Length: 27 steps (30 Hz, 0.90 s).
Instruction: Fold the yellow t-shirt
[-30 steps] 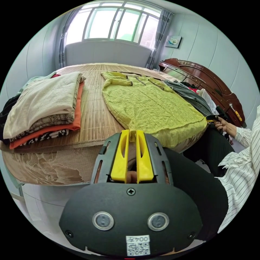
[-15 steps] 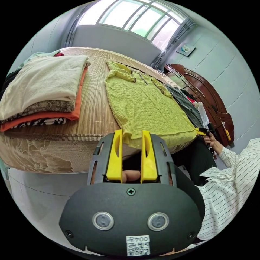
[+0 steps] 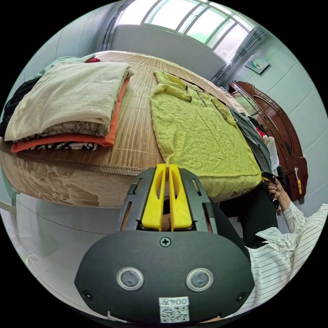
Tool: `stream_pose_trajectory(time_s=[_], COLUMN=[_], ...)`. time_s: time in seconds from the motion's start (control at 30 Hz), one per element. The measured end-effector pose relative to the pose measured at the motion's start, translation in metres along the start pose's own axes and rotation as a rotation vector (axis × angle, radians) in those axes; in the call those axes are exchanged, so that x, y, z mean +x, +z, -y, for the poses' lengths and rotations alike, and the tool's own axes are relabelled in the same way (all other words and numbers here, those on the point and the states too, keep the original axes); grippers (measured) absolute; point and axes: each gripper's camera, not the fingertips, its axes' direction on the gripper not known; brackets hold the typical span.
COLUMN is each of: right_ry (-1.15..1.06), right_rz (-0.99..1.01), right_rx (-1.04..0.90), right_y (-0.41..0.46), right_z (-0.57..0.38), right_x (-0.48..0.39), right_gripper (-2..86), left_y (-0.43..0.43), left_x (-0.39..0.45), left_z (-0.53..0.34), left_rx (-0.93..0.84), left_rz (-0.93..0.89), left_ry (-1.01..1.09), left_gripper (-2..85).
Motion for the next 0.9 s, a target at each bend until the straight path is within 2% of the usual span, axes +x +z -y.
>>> stream_pose_trajectory(time_s=[0.13,0.43,0.9], right_ry=[0.001,-0.047,-0.122], right_rz=[-0.041,0.016,-0.011], right_rx=[-0.008,0.067,0.037], right_y=[-0.009,-0.064,-0.103], right_z=[-0.005,-0.031,-0.100], right_x=[-0.004,-0.006,-0.024], right_gripper=[-0.5,-0.7,-0.7], left_y=[-0.004,-0.043,-0.099], left_x=[0.002,-0.002,0.005], left_z=[0.006,0.020,-0.008], left_rx=[-0.009,0.042,-0.041], left_rz=[0.006,-0.080,-0.137], left_ry=[-0.023,-0.055,-0.015], left_gripper=[1.1,0.9,0.9])
